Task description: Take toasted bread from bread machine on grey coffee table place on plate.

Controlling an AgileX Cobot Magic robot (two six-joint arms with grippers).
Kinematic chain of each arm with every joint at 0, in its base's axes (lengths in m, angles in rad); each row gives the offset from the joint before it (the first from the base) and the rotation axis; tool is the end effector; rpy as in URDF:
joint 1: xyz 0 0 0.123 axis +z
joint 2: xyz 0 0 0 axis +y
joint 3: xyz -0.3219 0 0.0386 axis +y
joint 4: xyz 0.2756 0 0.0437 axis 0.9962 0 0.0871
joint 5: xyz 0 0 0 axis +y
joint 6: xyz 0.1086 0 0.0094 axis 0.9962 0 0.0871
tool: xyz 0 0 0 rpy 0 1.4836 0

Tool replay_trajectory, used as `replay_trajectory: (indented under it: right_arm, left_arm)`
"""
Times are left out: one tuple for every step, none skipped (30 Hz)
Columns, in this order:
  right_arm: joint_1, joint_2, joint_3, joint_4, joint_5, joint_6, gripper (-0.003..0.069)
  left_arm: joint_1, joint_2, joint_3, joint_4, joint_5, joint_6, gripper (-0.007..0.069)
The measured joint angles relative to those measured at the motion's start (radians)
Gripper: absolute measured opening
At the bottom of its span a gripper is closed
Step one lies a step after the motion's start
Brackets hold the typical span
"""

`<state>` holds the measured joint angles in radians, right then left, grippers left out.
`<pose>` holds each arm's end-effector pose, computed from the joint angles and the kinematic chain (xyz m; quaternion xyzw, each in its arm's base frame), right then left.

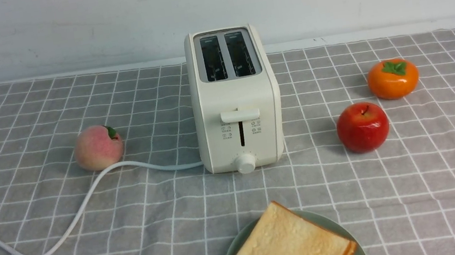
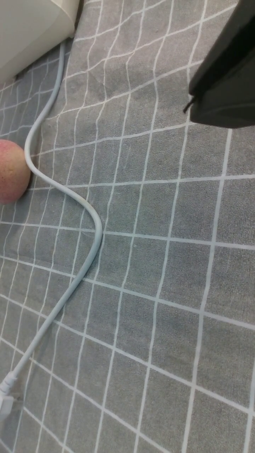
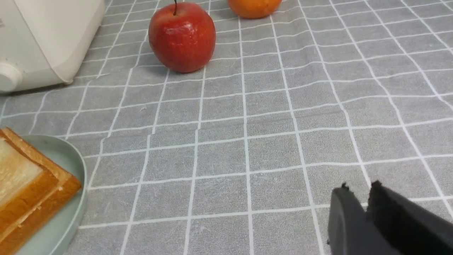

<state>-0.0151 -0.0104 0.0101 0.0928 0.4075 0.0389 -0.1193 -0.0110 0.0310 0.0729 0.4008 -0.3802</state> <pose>0.0568 0.0032 0.1678 0.0456 0.8089 0.0468 0.5843 0.0570 -0.0037 0.1606 -0.0870 0.8097 -0.1132 0.5692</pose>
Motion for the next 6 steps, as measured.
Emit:
replay_trajectory:
  right_arm:
    - [0.0, 0.0, 0.0, 0.0, 0.0, 0.0, 0.0097]
    - [0.0, 0.0, 0.0, 0.0, -0.001, 0.0, 0.0099]
    - [0.0, 0.0, 0.0, 0.0, -0.001, 0.0, 0.01]
    - [0.0, 0.0, 0.0, 0.0, -0.001, 0.0, 0.0101]
    - [0.0, 0.0, 0.0, 0.0, -0.001, 0.0, 0.0103]
    - [0.0, 0.0, 0.0, 0.0, -0.001, 0.0, 0.0106]
  left_arm:
    - [0.0, 0.0, 0.0, 0.0, 0.0, 0.0, 0.0016]
    - [0.0, 0.0, 0.0, 0.0, 0.0, 0.0, 0.0016]
    - [0.0, 0.0, 0.0, 0.0, 0.0, 0.0, 0.0016]
    - [0.0, 0.0, 0.0, -0.001, 0.0, 0.0, 0.0016]
    - [0.0, 0.0, 0.0, -0.001, 0.0, 0.0, 0.0016]
    - [0.0, 0.0, 0.0, 0.0, 0.0, 0.0, 0.0016]
